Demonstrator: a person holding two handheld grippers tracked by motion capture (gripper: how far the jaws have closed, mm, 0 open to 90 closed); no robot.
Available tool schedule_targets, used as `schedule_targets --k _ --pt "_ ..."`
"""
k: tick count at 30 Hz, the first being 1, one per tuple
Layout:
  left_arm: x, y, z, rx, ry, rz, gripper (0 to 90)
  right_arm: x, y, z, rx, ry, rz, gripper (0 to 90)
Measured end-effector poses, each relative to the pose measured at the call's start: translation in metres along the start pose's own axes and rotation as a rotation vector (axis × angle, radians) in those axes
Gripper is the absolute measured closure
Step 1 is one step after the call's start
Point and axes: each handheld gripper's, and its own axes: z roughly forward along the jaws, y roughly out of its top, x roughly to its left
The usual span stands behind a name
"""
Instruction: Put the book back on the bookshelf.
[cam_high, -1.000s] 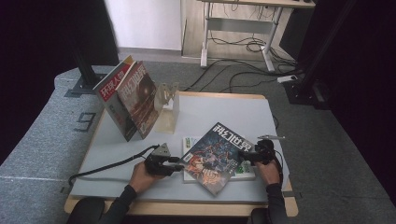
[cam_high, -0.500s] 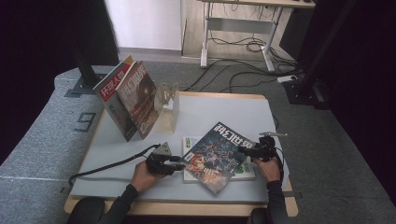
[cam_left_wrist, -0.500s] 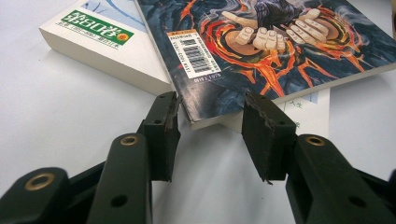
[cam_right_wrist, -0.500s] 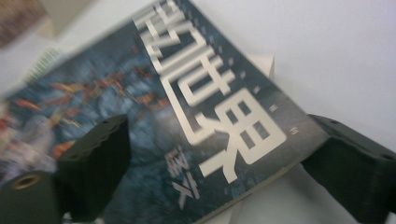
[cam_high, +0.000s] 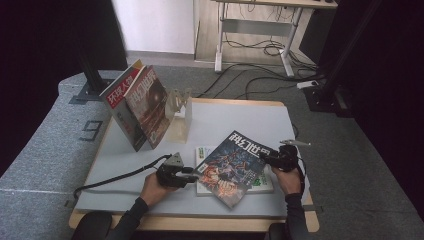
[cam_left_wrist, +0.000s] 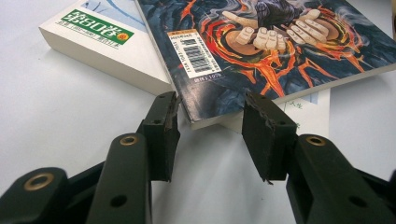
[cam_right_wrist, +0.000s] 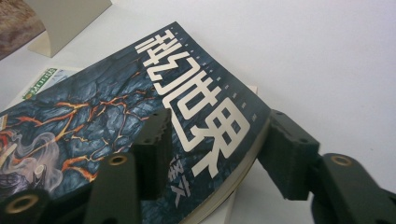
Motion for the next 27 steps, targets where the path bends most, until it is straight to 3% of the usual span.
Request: schedule_targets --k 5,10,15,21,27 --pt "0.000 0.000 0.000 0.000 0.002 0.000 55.0 0.003 0.001 -0.004 -0.029 0.022 0.006 51.2" --pt "0.000 0.000 0.000 0.000 0.003 0.000 54.8 0.002 -0.004 -0.002 0.008 0.060 0.013 53.0" --pt "0.000 0.000 0.001 -0.002 -0.004 -0.003 54.6 0.001 -0.006 0.002 0.017 0.052 0.012 52.2" --pt "0.000 -0.001 0.002 -0.009 -0.019 -0.011 53.1 0.003 0.001 0.013 0.025 0.019 -0.031 50.4" --pt "0.000 -0.001 0.003 -0.008 -0.018 -0.013 51.5 0.002 0.001 0.017 0.024 -0.010 -0.036 62.3"
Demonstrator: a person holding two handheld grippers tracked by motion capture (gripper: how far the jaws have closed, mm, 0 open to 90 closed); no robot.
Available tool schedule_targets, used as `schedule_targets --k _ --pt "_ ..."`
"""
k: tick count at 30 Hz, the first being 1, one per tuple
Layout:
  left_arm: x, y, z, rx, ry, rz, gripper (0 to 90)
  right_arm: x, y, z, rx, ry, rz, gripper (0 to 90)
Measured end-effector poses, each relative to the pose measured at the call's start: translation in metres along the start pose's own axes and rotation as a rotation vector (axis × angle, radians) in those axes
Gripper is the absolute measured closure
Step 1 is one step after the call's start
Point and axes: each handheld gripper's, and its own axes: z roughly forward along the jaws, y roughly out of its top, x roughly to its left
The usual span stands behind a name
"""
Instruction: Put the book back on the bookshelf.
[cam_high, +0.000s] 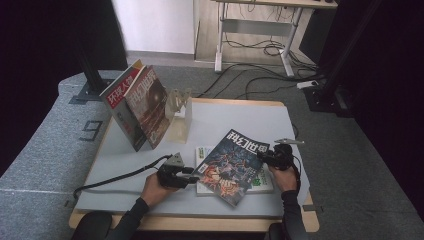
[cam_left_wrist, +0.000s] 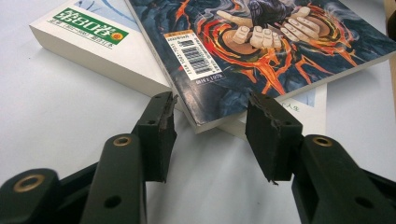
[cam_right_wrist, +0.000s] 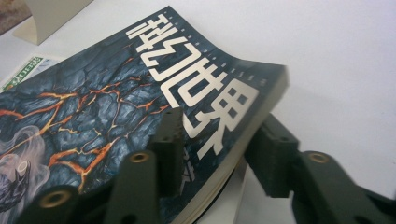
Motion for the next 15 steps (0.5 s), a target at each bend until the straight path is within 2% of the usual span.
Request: schedule_targets --k 3,5,6,8,10,15 --pt "0.000 0.000 0.000 0.003 0.004 -0.006 49.1 0.004 0.003 -0.007 -0.029 0.002 -0.015 71.4" --pt "0.000 0.001 0.000 0.012 0.012 -0.005 47.6 0.006 0.004 -0.008 -0.035 -0.003 -0.027 72.9" --pt "0.000 0.000 0.001 0.024 0.018 -0.003 42.8 0.009 0.006 -0.010 -0.041 -0.009 -0.042 74.5" --pt "0.000 0.000 0.001 0.023 0.022 -0.004 41.5 0.011 0.007 -0.011 -0.043 -0.011 -0.047 75.0" --pt "0.000 0.001 0.001 0.027 0.020 -0.009 35.9 0.014 0.009 -0.013 -0.050 -0.011 -0.061 76.0" --pt "0.002 0.004 -0.003 0.021 0.012 -0.023 33.2 0.018 0.013 -0.018 -0.081 0.009 -0.070 78.3"
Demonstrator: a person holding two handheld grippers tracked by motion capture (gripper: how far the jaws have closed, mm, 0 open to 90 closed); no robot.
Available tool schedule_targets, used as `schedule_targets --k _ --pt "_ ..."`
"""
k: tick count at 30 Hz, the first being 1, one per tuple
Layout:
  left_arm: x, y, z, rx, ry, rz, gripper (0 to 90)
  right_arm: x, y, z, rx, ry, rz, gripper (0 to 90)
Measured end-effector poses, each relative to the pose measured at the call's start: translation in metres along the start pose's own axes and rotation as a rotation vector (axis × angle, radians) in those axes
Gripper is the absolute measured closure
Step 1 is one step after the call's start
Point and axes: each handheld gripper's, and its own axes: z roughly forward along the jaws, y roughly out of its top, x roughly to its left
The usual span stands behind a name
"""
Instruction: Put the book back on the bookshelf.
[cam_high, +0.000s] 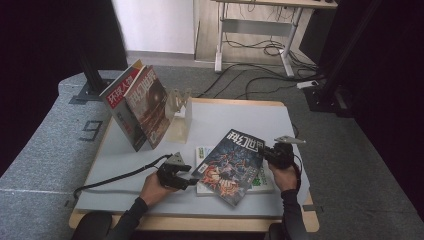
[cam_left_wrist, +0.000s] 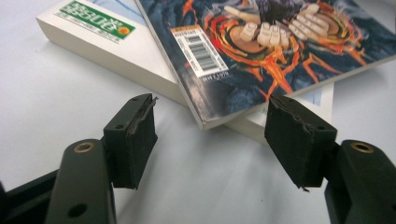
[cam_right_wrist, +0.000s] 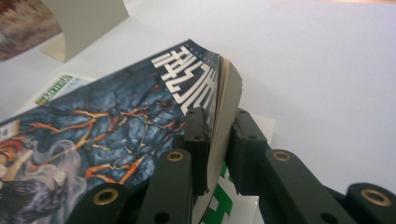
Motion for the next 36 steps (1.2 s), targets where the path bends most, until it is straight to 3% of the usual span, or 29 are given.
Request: schedule_targets --k 8,11,22,36 --pt "0.003 0.014 -0.002 0.008 -0.004 -0.028 29.1 0.009 0.008 -0.006 -0.014 -0.008 -0.028 79.5" --pt "0.002 0.020 0.004 0.023 0.001 -0.016 27.9 0.012 0.012 -0.009 -0.026 -0.008 -0.038 80.0" --pt "0.012 0.040 0.009 0.003 -0.007 -0.033 29.3 0.029 0.030 -0.022 -0.082 0.001 -0.094 81.3" --pt "0.024 0.069 0.026 0.065 -0.004 0.000 28.6 0.045 0.047 -0.036 -0.127 0.034 -0.142 81.4"
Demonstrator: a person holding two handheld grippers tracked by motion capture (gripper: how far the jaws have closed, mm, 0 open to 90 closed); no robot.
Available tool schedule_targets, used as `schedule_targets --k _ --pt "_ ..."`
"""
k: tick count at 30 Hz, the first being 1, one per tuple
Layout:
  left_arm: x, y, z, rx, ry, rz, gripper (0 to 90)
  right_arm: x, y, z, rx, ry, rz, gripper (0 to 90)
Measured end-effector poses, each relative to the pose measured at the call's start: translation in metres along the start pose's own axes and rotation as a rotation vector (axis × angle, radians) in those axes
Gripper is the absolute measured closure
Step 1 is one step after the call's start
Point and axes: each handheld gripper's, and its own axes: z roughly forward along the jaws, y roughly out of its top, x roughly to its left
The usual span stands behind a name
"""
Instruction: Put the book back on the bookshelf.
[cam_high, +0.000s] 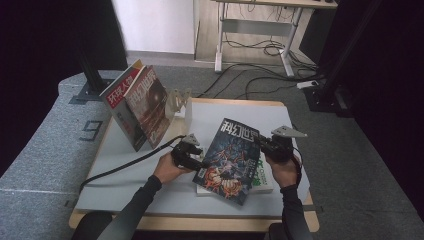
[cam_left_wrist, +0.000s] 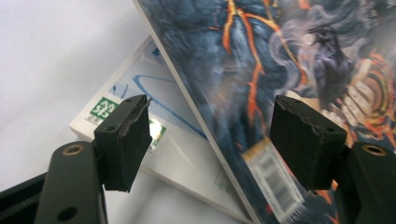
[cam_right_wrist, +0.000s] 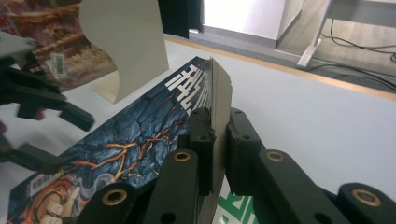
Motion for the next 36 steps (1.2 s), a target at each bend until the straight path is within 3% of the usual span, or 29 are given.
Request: schedule_targets --k 9,11,17,26,35,36 --pt "0.010 0.008 0.011 -0.021 -0.108 -0.048 27.2 0.007 0.010 -0.003 -0.014 0.025 -0.022 81.4" --pt "0.011 0.010 0.014 -0.020 -0.148 -0.062 28.9 0.008 0.011 -0.003 -0.015 0.032 -0.021 81.4" --pt "0.010 0.012 0.015 0.002 -0.191 -0.076 36.3 0.008 0.012 -0.002 -0.019 0.054 -0.009 81.4" --pt "0.009 0.016 0.003 0.014 -0.182 -0.091 49.6 0.011 0.020 -0.005 -0.036 0.095 0.000 81.4" --pt "0.006 0.022 -0.013 -0.061 -0.179 -0.069 67.4 0.008 0.034 -0.012 -0.054 0.102 0.010 81.4" --pt "0.005 0.023 -0.016 -0.086 -0.169 -0.060 68.6 0.008 0.035 -0.013 -0.057 0.100 0.007 81.4"
